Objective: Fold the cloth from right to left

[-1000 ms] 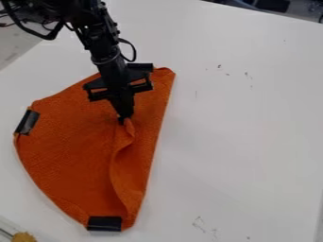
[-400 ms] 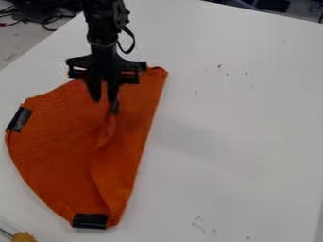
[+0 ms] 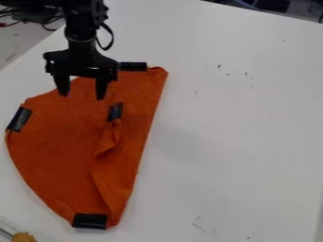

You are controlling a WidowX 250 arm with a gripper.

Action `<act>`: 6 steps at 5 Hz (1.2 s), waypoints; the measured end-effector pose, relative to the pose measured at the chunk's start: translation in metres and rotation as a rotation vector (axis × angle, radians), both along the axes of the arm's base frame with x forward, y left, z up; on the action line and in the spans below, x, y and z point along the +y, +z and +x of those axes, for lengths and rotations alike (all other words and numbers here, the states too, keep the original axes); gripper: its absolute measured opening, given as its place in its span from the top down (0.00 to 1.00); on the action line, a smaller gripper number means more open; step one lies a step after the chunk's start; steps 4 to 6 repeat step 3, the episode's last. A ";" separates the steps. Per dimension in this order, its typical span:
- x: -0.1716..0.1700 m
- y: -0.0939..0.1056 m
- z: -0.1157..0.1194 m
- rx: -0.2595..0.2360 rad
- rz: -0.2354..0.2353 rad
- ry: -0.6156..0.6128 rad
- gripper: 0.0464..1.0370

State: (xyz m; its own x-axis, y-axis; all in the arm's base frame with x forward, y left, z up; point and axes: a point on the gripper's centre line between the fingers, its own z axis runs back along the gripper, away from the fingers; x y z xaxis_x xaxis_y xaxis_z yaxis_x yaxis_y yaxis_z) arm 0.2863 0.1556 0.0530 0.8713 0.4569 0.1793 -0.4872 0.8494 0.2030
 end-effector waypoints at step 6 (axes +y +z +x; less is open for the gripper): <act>0.006 0.010 0.005 0.019 0.007 -0.068 0.04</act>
